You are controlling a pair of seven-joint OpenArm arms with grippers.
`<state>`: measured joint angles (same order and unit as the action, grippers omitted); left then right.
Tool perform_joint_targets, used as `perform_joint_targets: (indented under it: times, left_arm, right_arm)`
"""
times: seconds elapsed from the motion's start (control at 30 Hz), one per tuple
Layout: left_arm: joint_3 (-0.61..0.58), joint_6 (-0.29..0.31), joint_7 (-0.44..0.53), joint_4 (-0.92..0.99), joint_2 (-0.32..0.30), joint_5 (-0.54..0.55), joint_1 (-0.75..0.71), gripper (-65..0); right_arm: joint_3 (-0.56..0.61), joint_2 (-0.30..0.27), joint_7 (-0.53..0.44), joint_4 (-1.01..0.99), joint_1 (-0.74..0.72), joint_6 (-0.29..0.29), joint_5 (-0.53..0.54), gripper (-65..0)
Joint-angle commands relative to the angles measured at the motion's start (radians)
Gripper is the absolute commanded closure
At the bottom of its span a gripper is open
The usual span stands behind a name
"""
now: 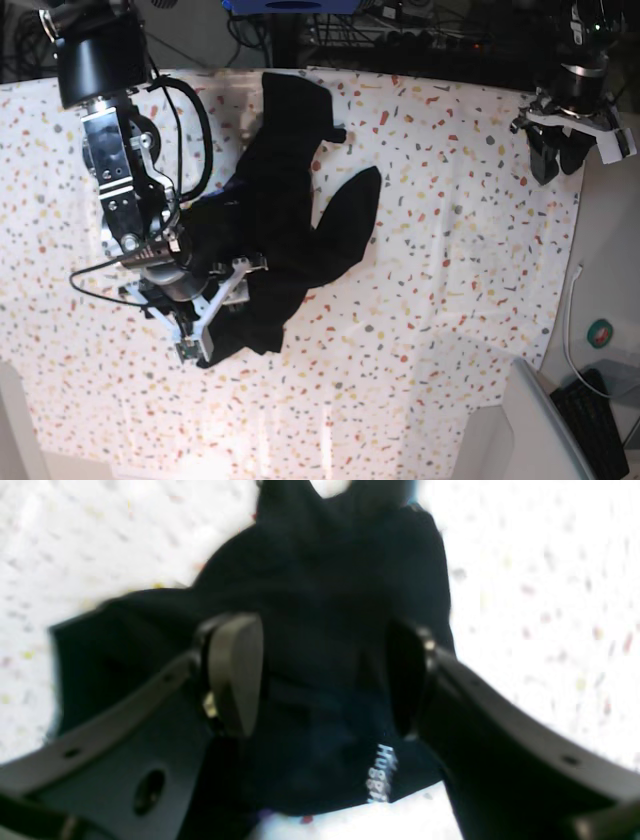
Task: Layout the t-shirt on the table in an organized manner, then fold the t-shirt properly
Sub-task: 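Grasp the black t-shirt's bunched fabric with the right gripper, then drag the grasped shirt fabric across the cloth with the right gripper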
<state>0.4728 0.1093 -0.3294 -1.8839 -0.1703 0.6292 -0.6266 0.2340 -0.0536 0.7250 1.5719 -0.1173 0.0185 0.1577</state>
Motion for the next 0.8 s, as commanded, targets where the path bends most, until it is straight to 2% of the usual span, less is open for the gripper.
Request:
perform_joint_targets:
  times: [0.0,0.1,0.13,0.17,0.27,0.37,0.43,0.53,0.57,0.7,0.77]
  left_arm:
    - [0.004,0.011,-0.009,-0.007,-0.007,0.007,0.027,-27.8]
    - [0.022,0.013,-0.060,-0.006,-0.007,0.007,0.070,-24.8]
    - [0.037,0.013,-0.056,-0.003,-0.007,0.007,0.070,-23.9]
    - [0.057,0.014,-0.056,0.004,-0.007,0.007,0.069,-22.5]
    - [0.143,0.014,-0.055,0.105,-0.007,0.007,0.046,-13.8]
    - [0.228,0.028,-0.027,0.240,-0.010,0.007,0.041,-3.9]
    - [0.269,0.109,-0.017,0.315,-0.035,0.007,0.040,-1.6]
    - [0.333,0.209,-0.021,0.367,-0.042,0.007,0.034,-5.1]
    - [0.347,0.218,-0.021,0.370,-0.041,0.007,0.032,-8.4]
    - [0.364,0.224,-0.021,0.369,-0.038,0.007,0.032,-28.8]
    - [0.364,0.224,-0.021,0.369,-0.038,0.008,0.032,-33.4]
  right_arm:
    - [0.037,0.019,-0.014,0.026,-0.012,-0.007,0.007,-34.8]
    - [0.221,0.010,-0.014,0.026,0.015,-0.001,0.006,-34.8]
    - [0.273,0.010,-0.014,0.026,0.023,0.024,0.006,-34.8]
    - [0.324,0.010,-0.018,0.025,0.032,0.071,0.006,-34.8]
    - [0.488,0.019,-0.094,-0.011,0.055,0.268,0.009,-35.3]
    - [0.609,0.059,-0.150,-0.133,0.051,0.377,0.010,-35.4]
    - [0.628,0.105,-0.201,-0.258,0.043,0.398,0.010,-35.4]
    - [0.628,0.154,-0.278,-0.399,0.034,0.397,0.010,-35.4]
    - [0.631,0.160,-0.295,-0.426,0.024,0.397,0.012,-35.6]
    - [0.632,0.174,-0.311,-0.443,0.018,0.401,0.013,-39.3]
    - [0.629,0.176,-0.311,-0.426,0.020,0.403,0.015,-40.4]
